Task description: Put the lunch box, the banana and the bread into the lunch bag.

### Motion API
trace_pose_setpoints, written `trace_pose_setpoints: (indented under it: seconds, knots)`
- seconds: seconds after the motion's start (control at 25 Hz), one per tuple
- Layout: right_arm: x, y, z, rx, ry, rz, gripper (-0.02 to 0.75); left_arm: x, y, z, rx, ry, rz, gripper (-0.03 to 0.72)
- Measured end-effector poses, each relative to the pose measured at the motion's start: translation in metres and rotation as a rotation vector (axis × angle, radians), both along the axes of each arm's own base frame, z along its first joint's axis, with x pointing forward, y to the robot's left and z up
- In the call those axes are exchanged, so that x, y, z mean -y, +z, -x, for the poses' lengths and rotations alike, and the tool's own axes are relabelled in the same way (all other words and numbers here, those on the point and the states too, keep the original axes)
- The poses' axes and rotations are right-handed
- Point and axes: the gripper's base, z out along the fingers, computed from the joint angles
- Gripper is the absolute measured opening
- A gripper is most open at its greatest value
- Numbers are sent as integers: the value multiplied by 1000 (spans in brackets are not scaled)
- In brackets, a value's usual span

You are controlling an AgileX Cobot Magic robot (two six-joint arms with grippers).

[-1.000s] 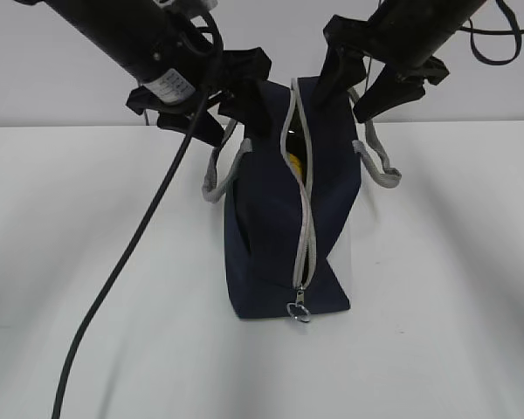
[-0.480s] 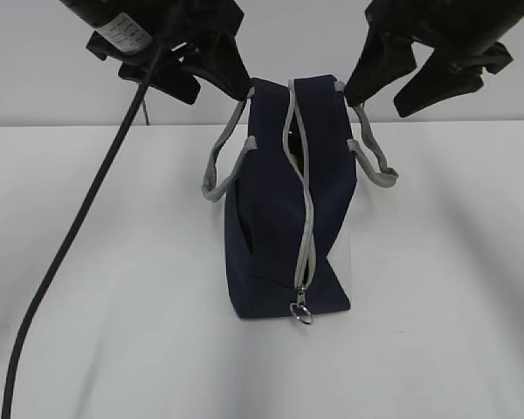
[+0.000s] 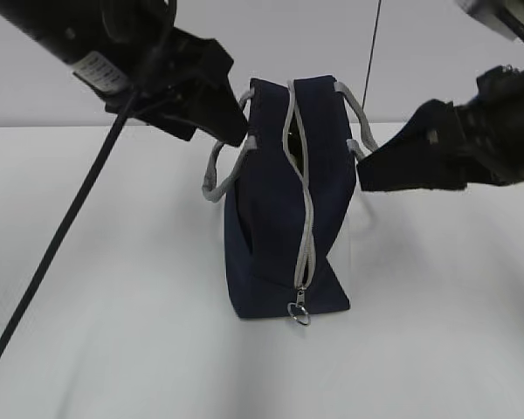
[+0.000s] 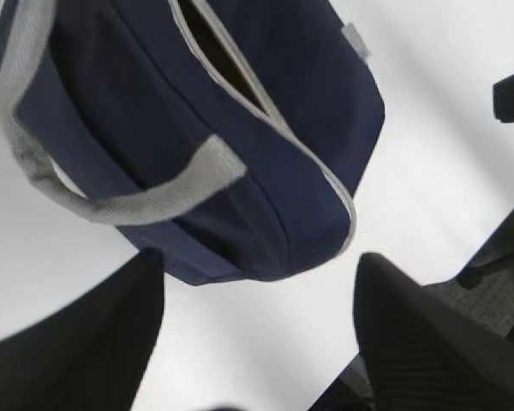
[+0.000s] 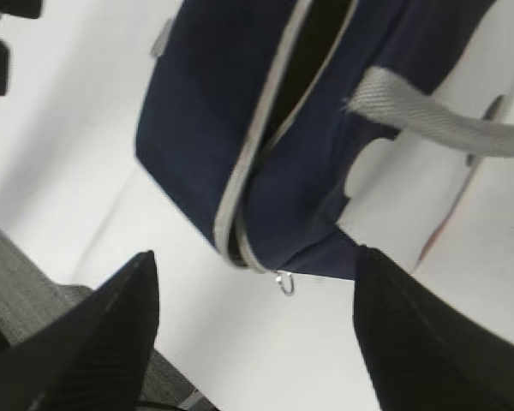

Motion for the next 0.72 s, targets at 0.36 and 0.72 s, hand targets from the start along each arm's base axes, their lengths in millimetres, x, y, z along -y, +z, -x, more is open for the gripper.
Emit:
trace_pose_setpoints:
  seconds: [0.36,0.72]
  knots:
    - [-10,-47,51,161,244,-168,523,-20,-6,46,93,-35,47,466]
    - [-6,-89,71,289,391,-71,523,-29,-15,61,122,-85,15,435]
